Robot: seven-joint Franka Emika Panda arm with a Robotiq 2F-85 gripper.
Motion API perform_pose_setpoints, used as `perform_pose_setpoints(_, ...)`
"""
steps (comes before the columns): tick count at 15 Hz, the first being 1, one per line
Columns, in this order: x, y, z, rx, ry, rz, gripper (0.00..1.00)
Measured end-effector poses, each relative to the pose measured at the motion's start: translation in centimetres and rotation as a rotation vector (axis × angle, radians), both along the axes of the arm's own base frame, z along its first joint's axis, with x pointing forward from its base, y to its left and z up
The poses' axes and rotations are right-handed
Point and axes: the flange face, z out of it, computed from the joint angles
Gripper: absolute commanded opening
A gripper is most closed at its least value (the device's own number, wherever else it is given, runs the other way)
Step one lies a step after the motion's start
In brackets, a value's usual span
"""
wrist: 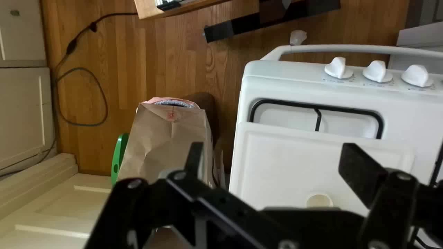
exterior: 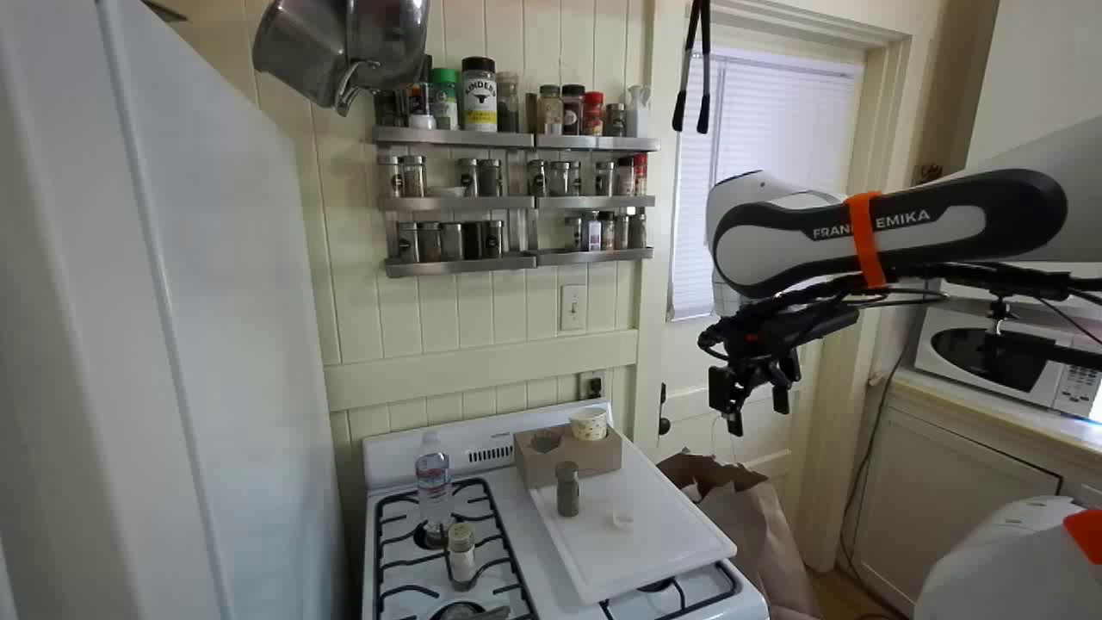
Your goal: Take the spice bottle off of the tray and put the water bottle on the tray
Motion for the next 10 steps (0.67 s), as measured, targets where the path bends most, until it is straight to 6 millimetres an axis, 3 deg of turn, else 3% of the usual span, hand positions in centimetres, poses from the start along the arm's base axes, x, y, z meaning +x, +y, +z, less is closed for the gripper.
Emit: perform_pose_setpoints(10, 0.79, -0.03, 0.41, -0.013, -0.068, -0.042, 1.0)
